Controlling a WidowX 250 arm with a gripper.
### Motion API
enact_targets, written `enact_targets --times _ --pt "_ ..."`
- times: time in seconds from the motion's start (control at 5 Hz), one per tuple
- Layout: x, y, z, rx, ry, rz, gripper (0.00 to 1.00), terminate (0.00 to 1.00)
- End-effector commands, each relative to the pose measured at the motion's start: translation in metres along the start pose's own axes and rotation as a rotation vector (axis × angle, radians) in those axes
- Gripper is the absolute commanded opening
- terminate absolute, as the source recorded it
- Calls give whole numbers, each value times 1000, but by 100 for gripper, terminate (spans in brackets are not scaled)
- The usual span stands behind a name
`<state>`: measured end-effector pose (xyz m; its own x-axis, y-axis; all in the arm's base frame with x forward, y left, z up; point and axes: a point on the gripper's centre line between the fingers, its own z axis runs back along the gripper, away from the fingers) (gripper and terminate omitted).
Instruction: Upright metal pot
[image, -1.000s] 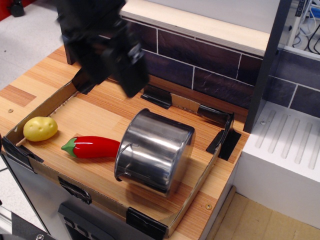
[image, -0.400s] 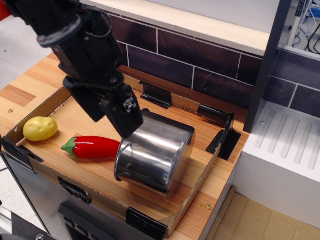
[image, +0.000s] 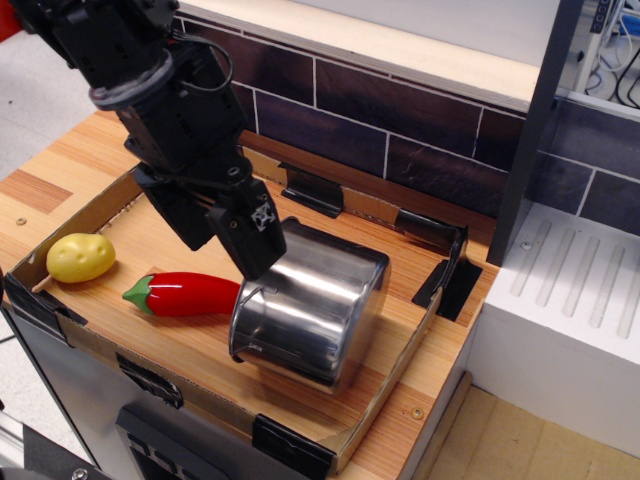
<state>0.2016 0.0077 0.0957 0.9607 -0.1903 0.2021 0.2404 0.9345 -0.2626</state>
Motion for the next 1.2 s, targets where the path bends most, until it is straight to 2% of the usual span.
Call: enact_targets --times 0.0,0.2,1.0 --pt "2 4 -6 -2 41 -39 100 0" --pt "4 1 -8 -37 83 -46 100 0" --pt "2 -5 -26 -27 129 -83 100 0"
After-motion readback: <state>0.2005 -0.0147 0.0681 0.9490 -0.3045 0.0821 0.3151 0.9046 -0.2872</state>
